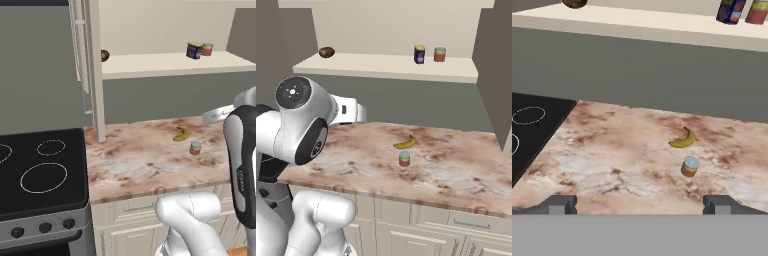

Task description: Pick the cans from the counter and place them in their designated side in the cabinet.

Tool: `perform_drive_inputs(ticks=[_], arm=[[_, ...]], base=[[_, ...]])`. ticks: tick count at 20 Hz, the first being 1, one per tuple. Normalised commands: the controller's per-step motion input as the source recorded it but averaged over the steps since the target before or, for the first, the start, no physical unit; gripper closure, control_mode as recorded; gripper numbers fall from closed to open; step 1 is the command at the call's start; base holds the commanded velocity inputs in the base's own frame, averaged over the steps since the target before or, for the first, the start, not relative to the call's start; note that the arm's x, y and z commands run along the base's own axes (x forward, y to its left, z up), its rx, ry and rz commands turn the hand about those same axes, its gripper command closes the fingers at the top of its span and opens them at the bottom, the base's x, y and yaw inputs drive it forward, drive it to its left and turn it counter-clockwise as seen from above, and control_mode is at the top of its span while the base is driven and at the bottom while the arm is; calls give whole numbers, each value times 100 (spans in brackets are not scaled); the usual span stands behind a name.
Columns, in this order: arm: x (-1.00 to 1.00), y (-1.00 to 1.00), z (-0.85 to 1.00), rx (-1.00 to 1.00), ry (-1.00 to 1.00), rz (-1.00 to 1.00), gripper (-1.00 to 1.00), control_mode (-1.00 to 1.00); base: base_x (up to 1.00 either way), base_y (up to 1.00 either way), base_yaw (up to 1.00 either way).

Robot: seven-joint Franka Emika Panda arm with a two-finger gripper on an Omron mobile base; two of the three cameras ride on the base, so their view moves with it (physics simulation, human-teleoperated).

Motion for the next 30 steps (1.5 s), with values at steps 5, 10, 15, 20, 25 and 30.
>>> perform_drive_inputs(ticks=[5, 10, 15, 20, 25, 30], arm=[[0, -29, -2, 0, 1, -13, -100, -100], [0, -2, 0, 0, 0, -9, -100, -100], [-7, -11, -3, 0, 4, -13, -100, -100], [-14, -23, -17, 4, 6, -16, -100, -100], [-3, -9, -15, 8, 6, -12, -100, -100], [0, -9, -15, 8, 1, -8, -100, -100]], base=[[0, 0, 0], [0, 0, 0], [0, 0, 0], [0, 0, 0], [0, 0, 0], [0, 0, 0]])
